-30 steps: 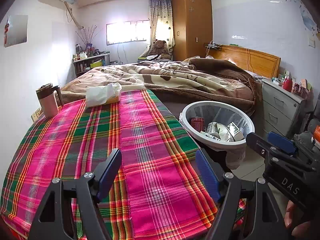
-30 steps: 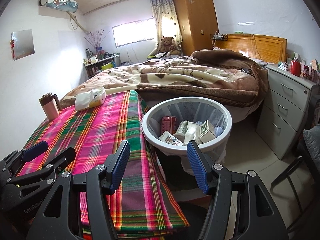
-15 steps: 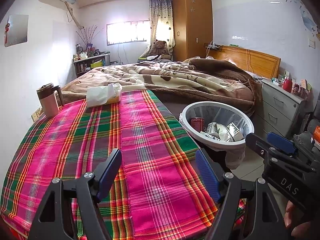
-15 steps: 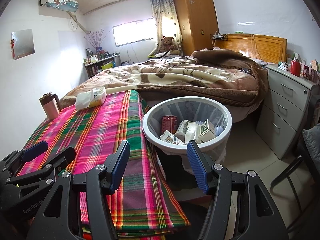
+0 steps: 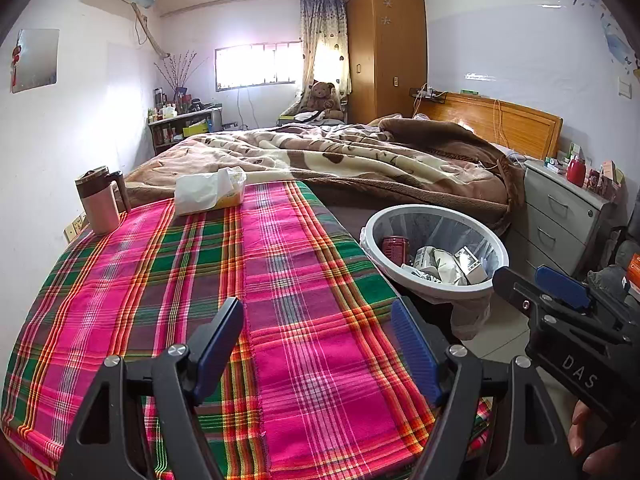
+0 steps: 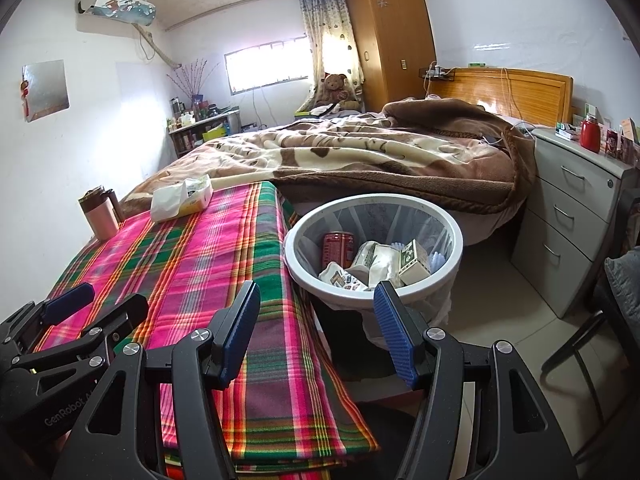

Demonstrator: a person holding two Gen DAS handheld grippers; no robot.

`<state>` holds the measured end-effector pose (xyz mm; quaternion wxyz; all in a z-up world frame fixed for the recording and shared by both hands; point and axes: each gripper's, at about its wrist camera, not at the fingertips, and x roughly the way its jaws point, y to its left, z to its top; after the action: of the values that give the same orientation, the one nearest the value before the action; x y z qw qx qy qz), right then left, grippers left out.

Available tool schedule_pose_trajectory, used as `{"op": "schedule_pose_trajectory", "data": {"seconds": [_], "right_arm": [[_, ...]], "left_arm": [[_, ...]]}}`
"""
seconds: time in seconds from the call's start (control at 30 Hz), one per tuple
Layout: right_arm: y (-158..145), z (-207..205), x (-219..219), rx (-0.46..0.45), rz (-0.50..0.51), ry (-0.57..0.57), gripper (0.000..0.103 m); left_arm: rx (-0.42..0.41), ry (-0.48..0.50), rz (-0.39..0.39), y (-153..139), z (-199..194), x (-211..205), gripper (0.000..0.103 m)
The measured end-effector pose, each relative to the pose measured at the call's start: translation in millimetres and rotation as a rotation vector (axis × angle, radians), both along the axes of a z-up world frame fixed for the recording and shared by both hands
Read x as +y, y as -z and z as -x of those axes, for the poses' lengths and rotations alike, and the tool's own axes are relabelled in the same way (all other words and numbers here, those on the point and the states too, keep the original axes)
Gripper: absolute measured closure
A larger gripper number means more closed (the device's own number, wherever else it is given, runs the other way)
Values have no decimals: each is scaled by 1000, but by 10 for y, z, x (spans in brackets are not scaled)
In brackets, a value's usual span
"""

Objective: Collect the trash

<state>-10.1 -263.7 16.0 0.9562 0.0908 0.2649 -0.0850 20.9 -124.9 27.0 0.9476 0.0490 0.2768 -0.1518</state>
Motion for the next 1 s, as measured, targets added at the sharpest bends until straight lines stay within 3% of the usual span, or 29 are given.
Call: {"op": "schedule_pose_trajectory", "data": {"seconds": [1.0], "right_arm": [[-2, -10, 12, 3, 2, -1, 42]], "left_arm": [[5, -3, 5, -2, 1, 30, 25]]}}
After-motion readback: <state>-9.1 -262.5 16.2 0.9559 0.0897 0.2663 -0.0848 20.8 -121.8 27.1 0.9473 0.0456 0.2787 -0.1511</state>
